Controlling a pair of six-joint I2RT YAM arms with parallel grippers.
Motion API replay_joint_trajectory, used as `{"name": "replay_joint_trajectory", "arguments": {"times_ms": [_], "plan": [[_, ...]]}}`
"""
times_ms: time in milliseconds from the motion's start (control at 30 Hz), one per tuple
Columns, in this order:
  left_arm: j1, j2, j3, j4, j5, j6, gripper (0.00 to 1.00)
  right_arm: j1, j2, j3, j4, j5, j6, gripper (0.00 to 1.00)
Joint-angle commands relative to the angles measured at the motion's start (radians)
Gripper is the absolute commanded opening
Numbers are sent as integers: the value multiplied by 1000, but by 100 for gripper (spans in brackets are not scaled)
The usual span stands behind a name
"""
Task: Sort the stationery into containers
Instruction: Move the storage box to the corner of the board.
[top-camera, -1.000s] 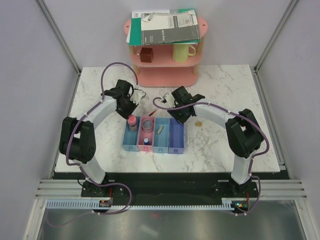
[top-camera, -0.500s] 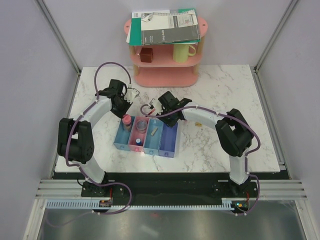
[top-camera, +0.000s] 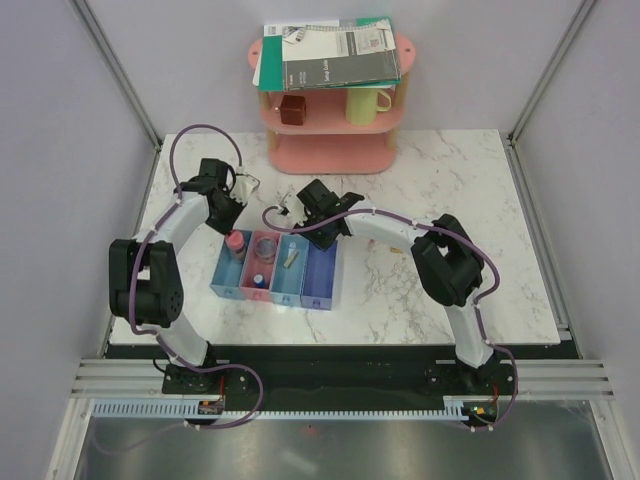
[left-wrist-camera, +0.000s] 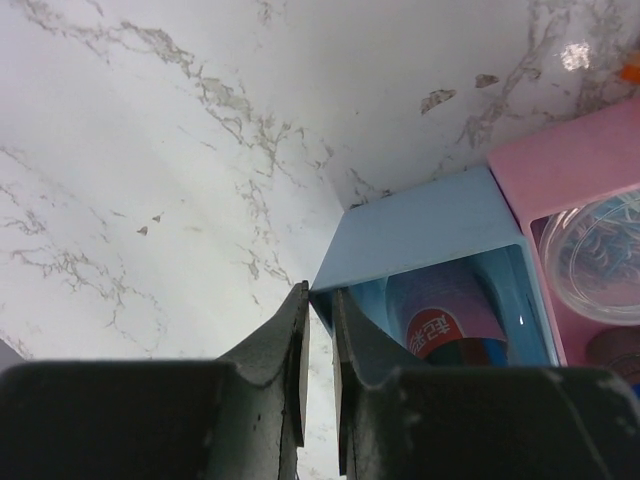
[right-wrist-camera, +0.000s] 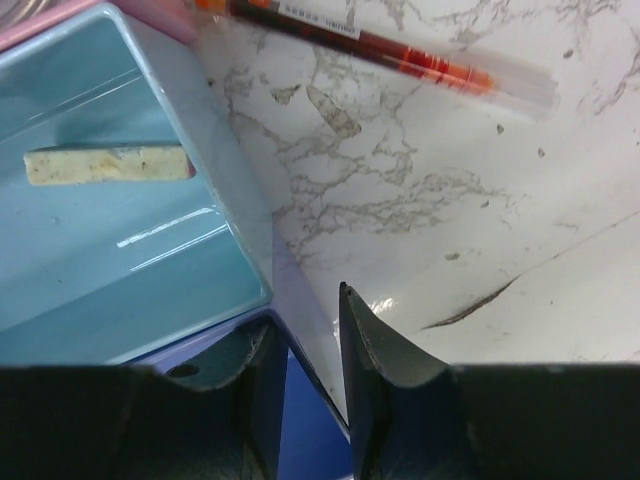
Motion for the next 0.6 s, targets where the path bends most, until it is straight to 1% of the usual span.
{"name": "replay_joint_trajectory", "arguments": {"times_ms": [0,567], "plan": [[13,-44,3,45,51,25,18,27,62,97,50,-46,8,33],[103,-24,43,48,38,42,17,82,205,300,8,-58,-19,33]]}}
